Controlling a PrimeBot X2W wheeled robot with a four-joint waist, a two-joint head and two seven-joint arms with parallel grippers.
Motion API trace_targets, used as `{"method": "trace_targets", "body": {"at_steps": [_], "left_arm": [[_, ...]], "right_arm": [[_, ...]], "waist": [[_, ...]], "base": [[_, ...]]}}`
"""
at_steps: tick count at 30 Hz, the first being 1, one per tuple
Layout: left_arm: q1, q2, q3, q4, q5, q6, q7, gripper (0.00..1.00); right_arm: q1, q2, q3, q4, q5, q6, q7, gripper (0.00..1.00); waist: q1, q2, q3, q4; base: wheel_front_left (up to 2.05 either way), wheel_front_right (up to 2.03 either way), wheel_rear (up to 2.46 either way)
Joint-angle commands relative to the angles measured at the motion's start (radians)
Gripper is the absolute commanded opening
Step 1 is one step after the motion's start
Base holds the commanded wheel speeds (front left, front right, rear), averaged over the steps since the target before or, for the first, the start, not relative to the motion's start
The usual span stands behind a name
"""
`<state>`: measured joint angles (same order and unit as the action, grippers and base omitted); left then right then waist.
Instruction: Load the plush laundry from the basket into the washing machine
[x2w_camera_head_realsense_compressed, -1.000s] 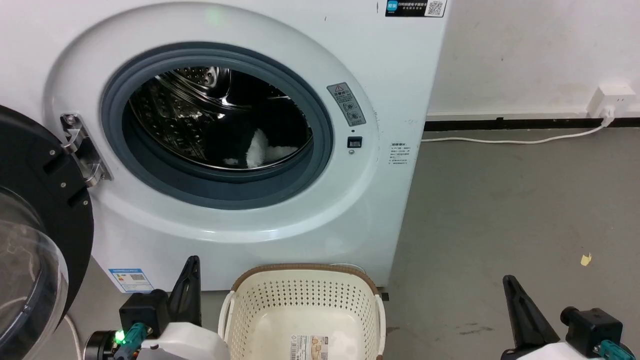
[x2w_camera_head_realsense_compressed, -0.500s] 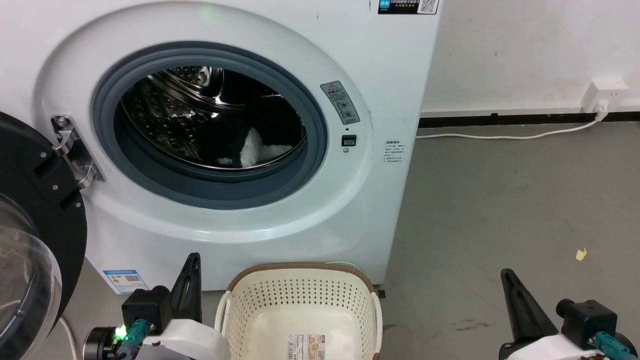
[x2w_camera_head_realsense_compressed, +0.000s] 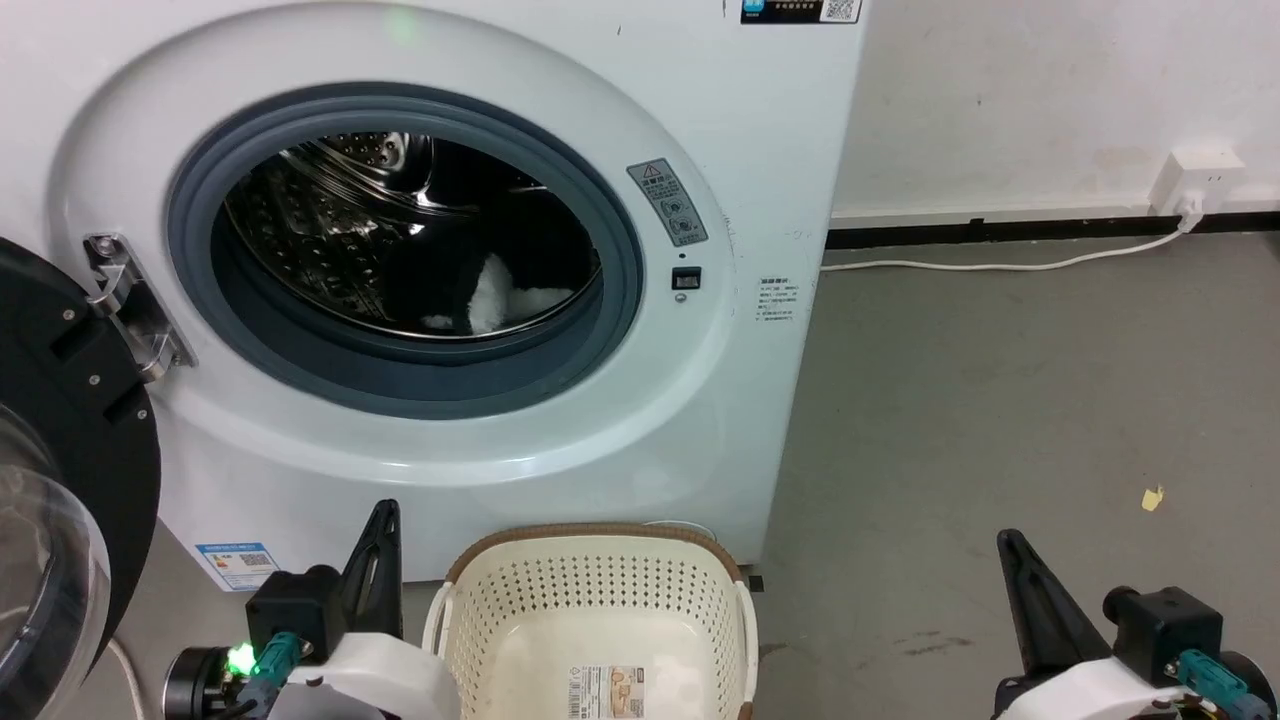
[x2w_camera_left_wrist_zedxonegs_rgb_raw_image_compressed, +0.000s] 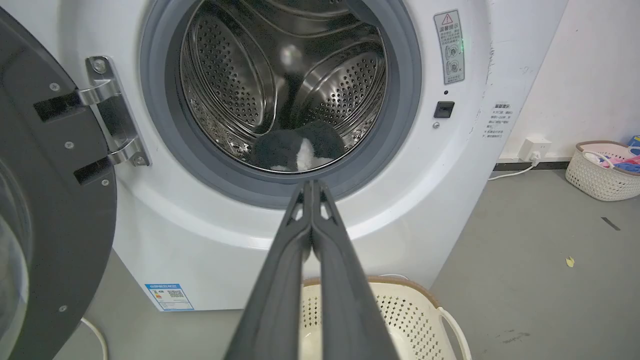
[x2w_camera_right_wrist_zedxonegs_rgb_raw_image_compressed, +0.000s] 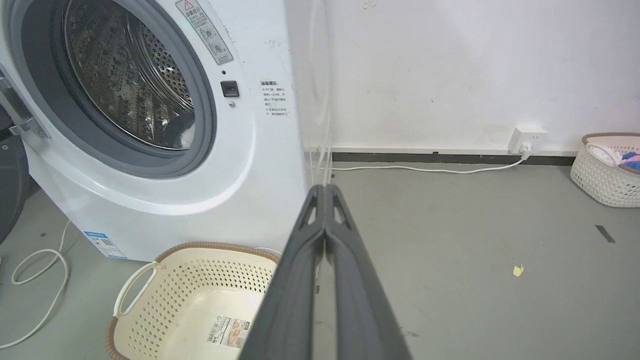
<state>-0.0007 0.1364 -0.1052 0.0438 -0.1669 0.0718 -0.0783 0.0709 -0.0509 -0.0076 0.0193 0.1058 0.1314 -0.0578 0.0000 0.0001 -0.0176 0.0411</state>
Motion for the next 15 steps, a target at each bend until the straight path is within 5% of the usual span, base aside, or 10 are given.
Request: {"method": "trace_targets", "body": {"at_steps": [1, 15], "left_arm": [[0.001, -0.008, 0.009, -0.006, 0.012, -0.007, 0.007, 0.00], [0.001, -0.036, 0.043, -0.020, 0.068, -0.030, 0.032, 0.00]], "right_arm": [[-0.021, 0.000, 0.002, -0.007, -0.010, -0.001, 0.002, 0.00], [-0.039, 0.001, 0.004, -0.011, -0.044, -0.001, 0.022, 0.00]], "waist": [[0.0001, -0.0001, 0.000, -0.001], [0.0001, -0.0001, 0.007, -0.015]], "base": [[0.00, 0.00, 0.00], [0.00, 0.00, 0.00]]}}
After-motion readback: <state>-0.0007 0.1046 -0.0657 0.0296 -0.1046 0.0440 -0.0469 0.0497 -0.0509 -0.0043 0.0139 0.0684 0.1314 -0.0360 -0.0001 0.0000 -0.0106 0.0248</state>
